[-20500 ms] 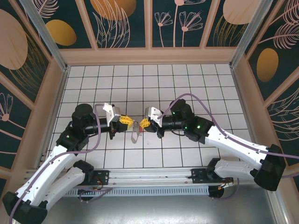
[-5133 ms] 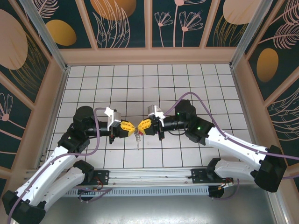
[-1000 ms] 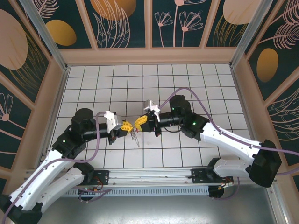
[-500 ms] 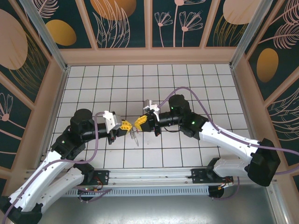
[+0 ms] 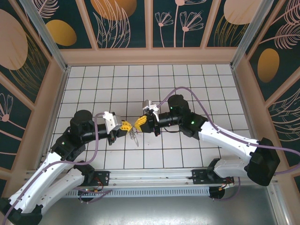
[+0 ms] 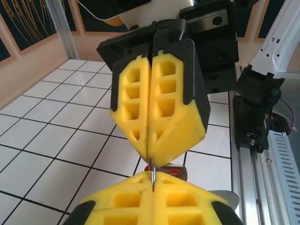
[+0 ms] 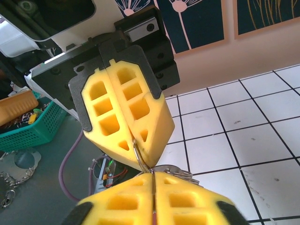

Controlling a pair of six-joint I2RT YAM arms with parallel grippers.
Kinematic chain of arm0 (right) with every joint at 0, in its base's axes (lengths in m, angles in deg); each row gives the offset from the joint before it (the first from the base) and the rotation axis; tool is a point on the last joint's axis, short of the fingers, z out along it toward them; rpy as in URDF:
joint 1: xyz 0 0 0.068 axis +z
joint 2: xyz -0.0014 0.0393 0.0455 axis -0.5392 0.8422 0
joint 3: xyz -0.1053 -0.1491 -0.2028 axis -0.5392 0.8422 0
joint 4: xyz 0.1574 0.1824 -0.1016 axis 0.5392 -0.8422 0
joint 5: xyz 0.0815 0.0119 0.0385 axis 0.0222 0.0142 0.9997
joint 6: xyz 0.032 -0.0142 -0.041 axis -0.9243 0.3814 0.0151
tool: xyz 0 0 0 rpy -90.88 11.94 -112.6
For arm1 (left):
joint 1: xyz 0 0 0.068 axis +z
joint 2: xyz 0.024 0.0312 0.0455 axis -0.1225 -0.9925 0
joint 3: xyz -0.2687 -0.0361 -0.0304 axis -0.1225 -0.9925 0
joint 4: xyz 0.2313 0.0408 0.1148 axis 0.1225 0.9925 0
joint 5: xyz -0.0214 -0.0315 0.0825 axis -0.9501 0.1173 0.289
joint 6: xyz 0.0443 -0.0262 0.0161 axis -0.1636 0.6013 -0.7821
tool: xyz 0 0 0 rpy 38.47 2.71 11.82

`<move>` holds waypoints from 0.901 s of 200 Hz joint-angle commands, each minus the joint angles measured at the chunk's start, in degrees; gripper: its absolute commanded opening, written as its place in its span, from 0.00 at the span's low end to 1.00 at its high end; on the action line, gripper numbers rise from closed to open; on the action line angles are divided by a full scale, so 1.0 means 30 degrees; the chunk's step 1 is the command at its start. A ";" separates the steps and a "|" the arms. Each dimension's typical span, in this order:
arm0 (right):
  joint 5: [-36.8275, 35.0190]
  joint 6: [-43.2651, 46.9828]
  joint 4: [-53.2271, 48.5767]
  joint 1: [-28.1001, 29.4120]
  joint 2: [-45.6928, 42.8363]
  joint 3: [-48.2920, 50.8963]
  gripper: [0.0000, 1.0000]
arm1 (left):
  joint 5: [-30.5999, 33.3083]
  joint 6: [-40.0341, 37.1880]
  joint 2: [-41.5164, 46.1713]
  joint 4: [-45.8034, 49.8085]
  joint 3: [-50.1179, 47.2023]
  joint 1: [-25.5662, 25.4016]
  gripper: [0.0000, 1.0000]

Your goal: Put the keys on the keyring

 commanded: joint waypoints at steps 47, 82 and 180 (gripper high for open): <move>-0.0861 0.1006 -0.0961 -0.0023 -0.1282 0.0376 0.35 | -0.0594 0.0602 0.0414 -0.2455 0.0279 0.0017 0.00; -0.2490 0.2768 -0.1187 0.0236 -0.3190 0.1026 0.37 | -0.0646 0.1660 0.0406 -0.3218 0.0211 0.0004 0.00; -0.2811 0.6892 0.0750 0.1203 -0.4685 0.1355 0.28 | -0.2704 0.5589 0.0813 -0.8308 -0.1989 0.0027 0.00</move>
